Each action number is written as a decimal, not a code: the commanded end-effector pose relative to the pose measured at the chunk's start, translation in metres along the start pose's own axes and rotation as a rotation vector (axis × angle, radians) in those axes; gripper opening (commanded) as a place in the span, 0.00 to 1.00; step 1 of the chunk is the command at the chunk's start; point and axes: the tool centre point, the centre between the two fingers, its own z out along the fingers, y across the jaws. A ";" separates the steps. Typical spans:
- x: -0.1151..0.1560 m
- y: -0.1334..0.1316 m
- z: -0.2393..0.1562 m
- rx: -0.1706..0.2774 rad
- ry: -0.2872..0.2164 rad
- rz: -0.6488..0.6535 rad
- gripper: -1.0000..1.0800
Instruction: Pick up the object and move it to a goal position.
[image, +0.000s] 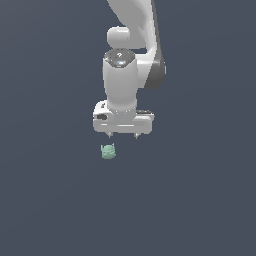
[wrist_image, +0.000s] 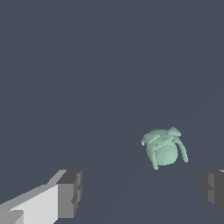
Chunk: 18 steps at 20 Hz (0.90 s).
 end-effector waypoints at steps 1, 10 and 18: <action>0.000 0.000 0.000 0.000 0.000 0.000 0.96; -0.005 -0.014 -0.012 -0.005 -0.008 -0.053 0.96; -0.004 -0.007 -0.003 -0.005 -0.011 -0.063 0.96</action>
